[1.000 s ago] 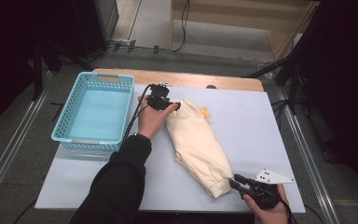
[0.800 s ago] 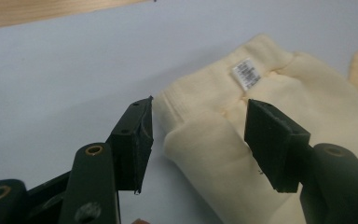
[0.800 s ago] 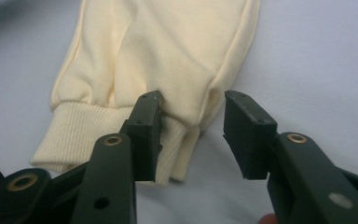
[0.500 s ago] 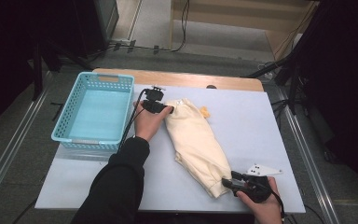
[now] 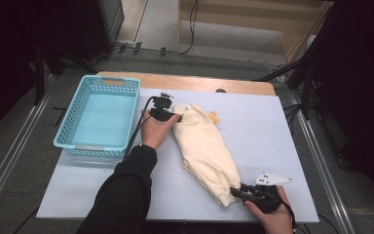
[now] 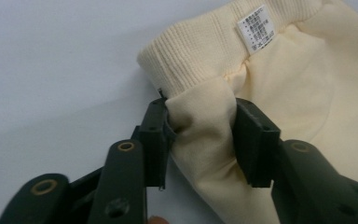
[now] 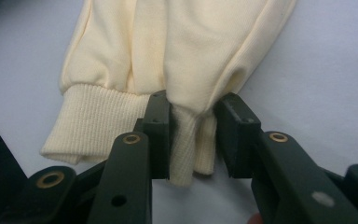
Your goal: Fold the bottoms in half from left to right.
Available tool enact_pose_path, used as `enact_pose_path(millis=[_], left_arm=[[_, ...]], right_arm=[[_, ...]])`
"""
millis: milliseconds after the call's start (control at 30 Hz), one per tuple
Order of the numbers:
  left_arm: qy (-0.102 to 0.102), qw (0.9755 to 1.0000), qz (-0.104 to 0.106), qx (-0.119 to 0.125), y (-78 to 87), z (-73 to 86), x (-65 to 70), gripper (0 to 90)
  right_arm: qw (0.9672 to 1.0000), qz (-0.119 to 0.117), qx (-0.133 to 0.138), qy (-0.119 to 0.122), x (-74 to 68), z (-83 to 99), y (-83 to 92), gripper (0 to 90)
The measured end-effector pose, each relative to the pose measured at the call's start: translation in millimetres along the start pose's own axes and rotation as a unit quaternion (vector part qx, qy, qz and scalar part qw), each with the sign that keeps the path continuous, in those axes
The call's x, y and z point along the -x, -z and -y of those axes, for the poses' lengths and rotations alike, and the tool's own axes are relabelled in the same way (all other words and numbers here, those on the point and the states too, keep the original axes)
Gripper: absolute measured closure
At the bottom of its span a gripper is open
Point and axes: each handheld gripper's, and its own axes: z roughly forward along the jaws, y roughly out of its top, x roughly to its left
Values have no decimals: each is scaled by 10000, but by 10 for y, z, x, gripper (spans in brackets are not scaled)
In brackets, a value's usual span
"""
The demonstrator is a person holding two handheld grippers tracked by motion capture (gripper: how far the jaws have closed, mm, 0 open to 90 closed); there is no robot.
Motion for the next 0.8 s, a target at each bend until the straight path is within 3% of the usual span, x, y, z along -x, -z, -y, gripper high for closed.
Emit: enact_pose_path(millis=[233,800], left_arm=[[-139,9999,-56,60,11,-13,23,712],[-362,9993,-50,94,-11,-69,58,723]], right_arm=[[10000,-27,32,67,-150,16,-21,673],[9992,-207,118,314,-809,16,-217,672]])
